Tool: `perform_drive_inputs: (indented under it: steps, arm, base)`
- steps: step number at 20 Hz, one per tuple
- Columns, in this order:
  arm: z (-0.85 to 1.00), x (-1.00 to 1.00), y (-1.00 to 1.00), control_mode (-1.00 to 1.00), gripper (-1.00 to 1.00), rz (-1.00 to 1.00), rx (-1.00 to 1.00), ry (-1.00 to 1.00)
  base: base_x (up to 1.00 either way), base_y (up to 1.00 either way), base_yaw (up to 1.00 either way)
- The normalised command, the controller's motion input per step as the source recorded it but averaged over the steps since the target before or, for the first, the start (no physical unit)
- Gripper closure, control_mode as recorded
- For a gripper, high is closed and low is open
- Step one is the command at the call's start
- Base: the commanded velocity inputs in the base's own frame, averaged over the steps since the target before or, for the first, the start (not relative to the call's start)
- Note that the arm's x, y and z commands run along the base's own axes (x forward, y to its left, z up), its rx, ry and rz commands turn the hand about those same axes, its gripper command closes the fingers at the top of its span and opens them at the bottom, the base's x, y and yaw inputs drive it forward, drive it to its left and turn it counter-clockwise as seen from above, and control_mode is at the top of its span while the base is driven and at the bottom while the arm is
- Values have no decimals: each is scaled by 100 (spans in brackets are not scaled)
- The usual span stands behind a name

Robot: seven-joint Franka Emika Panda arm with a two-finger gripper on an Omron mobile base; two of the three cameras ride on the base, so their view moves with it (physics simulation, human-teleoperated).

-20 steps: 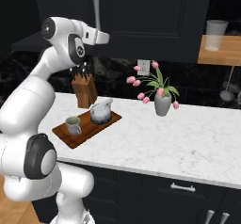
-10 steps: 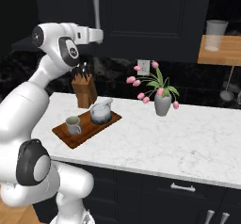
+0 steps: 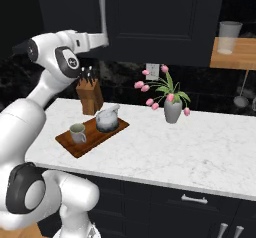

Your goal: Pick the kettle from the counter and place it on the tray. Then pick the mug from the cabinet and place it on the tray. Then close the cabinet doors.

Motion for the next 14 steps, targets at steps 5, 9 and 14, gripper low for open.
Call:
perform_drive_inputs:
  steps: [5, 9, 14]
  arm:
    - [4, -53, 0, -100, -100, -3, 0, -2]
    - [0, -53, 5, -100, -100, -6, 0, 0]
    - [0, -40, 8, -100, -100, -1, 0, -1]
  base:
    - [0, 0, 0]
    - [0, 0, 0]
    - [0, 0, 0]
